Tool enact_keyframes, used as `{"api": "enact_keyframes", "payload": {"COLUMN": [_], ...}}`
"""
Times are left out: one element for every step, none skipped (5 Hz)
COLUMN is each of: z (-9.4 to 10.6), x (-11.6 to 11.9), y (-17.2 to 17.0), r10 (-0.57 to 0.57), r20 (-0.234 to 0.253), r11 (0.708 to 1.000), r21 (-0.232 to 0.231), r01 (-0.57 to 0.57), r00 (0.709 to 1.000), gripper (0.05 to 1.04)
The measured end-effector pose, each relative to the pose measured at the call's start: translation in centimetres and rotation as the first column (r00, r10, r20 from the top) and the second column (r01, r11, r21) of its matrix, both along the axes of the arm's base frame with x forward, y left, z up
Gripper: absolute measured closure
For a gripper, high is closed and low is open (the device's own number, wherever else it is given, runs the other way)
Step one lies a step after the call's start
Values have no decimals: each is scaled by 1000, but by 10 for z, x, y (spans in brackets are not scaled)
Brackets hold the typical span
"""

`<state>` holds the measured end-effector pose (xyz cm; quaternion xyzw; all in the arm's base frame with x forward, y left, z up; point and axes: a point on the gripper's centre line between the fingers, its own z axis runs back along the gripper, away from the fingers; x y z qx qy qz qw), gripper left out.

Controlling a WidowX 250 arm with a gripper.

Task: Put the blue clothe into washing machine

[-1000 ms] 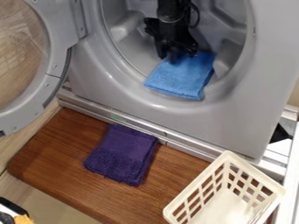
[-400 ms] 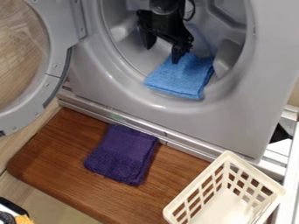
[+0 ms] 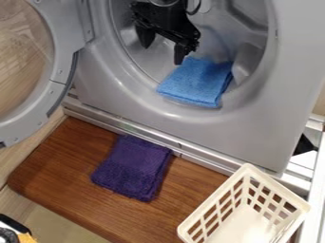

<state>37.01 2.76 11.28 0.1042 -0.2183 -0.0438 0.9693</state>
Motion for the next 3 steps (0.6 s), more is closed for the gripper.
{"api": "enact_keyframes", "payload": {"z": [-7, -28, -30], "x": [-27, -57, -80], "y": [-14, -34, -48], "r10": [5, -8, -18], "r20": [-27, -85, -68], "r11": [1000, 1000, 1000], "r21": [7, 15, 19], "r01": [-4, 9, 19], "r00": [1000, 996, 998], "gripper": [83, 83, 83]}}
